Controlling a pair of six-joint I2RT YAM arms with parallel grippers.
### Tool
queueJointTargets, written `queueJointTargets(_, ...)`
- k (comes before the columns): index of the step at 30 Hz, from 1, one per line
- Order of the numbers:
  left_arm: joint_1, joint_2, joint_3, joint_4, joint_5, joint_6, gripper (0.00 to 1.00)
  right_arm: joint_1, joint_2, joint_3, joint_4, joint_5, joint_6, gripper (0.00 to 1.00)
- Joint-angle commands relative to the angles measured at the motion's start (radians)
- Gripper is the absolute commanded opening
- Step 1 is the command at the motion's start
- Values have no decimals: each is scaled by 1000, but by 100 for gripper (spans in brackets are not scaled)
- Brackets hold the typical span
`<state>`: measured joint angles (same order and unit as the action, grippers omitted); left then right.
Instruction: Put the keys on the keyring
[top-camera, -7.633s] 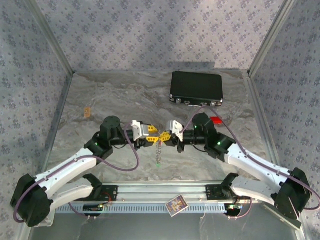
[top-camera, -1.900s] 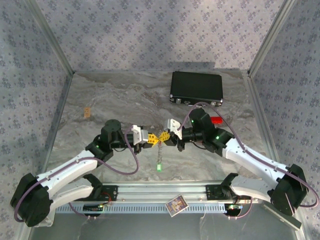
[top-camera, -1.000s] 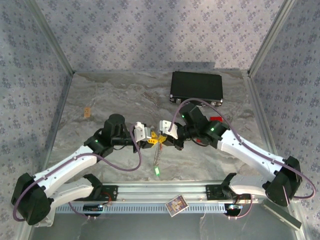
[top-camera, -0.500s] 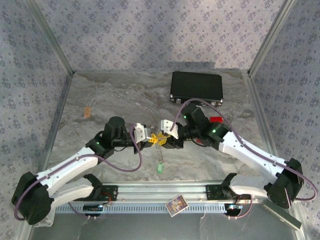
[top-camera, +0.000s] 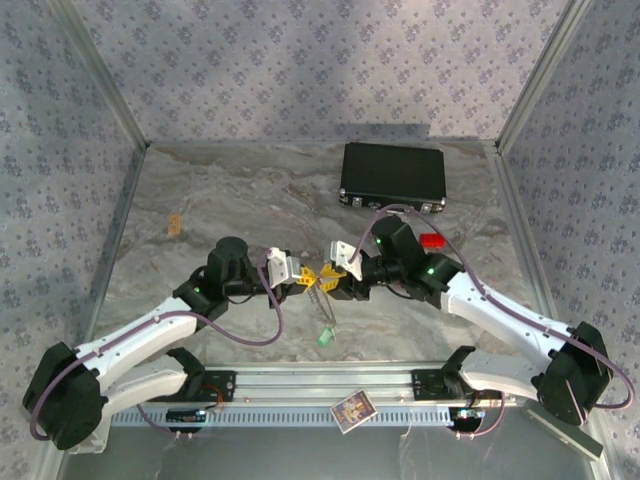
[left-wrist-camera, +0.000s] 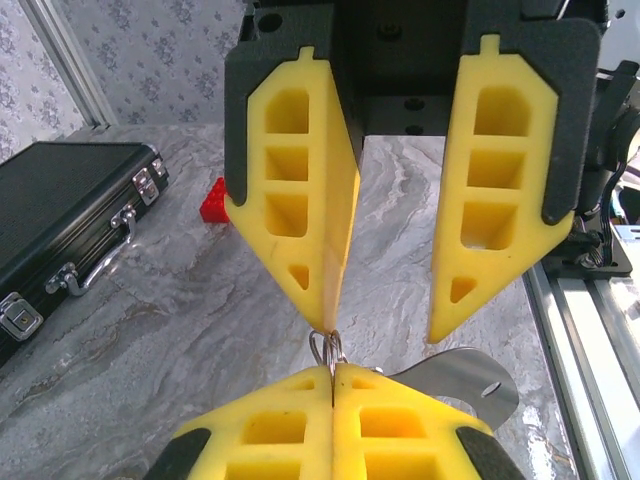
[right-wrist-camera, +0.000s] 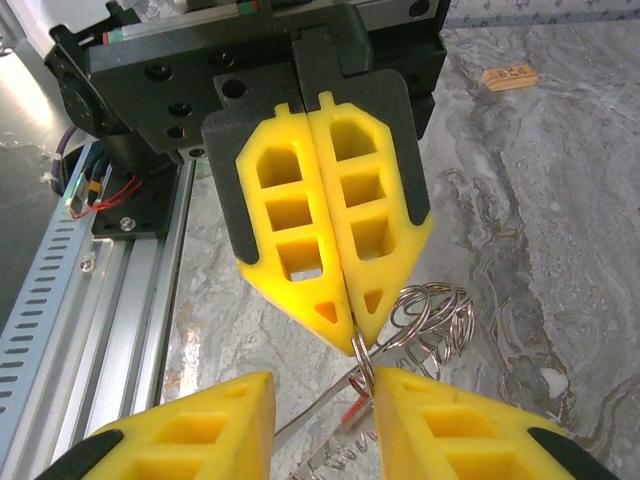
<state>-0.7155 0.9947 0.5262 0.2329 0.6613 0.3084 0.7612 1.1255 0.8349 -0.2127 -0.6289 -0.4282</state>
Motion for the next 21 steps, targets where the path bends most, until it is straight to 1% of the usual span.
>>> queueJointTargets(1, -4, -33, 1, 64, 49, -3, 0, -5, 6, -4, 34, 9, 13, 30)
queueJointTargets(13, -5, -36, 8, 61, 68, 0, 0, -7, 23, -2, 35, 14, 3, 25)
queueJointTargets(16, -6, -37, 8, 63, 73, 0, 0, -6, 29, 2, 38, 6, 5, 22)
queueJointTargets(18, -7, -38, 8, 65, 73, 0, 0, -7, 33, 3, 36, 5, 3, 18)
queueJointTargets(21, -7, -40, 6, 67, 74, 0, 0, -6, 34, 10, 28, -1, 0, 5)
